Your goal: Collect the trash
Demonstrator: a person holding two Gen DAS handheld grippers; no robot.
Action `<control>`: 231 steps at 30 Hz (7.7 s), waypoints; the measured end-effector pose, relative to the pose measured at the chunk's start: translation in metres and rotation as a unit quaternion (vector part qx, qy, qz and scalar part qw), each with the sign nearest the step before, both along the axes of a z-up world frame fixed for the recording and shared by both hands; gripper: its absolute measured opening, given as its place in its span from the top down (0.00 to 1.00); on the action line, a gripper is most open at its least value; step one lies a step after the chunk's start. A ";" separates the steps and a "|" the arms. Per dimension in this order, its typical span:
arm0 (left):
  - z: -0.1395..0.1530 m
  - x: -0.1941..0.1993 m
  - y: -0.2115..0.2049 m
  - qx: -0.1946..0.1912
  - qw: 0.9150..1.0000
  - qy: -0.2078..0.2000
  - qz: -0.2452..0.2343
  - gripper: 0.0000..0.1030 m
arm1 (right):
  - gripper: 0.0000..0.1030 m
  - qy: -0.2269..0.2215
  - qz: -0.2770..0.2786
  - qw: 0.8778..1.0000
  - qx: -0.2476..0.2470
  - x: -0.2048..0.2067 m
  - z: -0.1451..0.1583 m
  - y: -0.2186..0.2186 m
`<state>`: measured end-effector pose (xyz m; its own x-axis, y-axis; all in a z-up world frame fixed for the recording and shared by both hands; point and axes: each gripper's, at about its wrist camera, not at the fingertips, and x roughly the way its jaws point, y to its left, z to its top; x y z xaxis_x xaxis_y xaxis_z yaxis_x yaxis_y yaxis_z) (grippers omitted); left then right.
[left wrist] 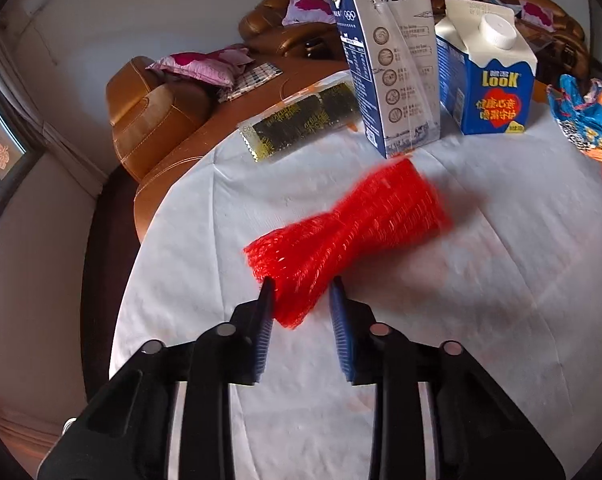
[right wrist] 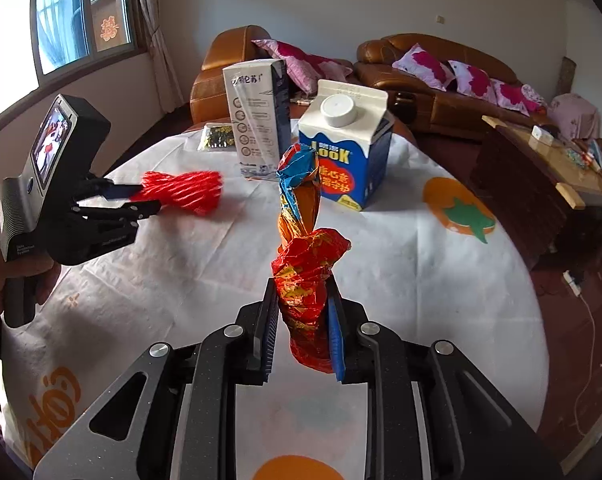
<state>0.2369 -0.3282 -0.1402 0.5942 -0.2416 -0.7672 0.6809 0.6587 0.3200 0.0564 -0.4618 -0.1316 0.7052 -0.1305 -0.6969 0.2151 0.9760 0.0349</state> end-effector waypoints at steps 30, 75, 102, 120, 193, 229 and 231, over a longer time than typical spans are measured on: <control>0.056 -0.084 0.200 -0.041 0.994 -0.035 0.094 0.86 | 0.78 -0.009 0.117 0.993 -0.029 0.037 0.013 0.130; 0.077 -0.133 0.321 -0.050 0.981 -0.068 0.172 0.86 | 0.78 -0.024 0.226 0.971 -0.077 0.051 0.032 0.262; 0.072 -0.131 0.360 -0.050 0.973 -0.069 0.213 0.86 | 0.78 -0.026 0.265 0.959 -0.096 0.057 0.036 0.302; 0.071 -0.117 0.384 -0.054 0.966 -0.072 0.244 0.86 | 0.78 -0.025 0.294 0.949 -0.114 0.073 0.038 0.333; 0.060 -0.070 0.387 -0.051 0.962 -0.051 0.262 0.86 | 0.78 0.001 0.337 0.930 -0.147 0.136 0.027 0.377; 0.096 -0.130 0.397 -0.109 0.942 -0.115 0.295 0.16 | 0.36 -0.086 0.271 0.953 -0.105 0.054 0.049 0.334; 0.105 -0.139 0.396 -0.114 0.942 -0.123 0.291 0.15 | 0.36 -0.096 0.261 0.955 -0.100 0.042 0.056 0.329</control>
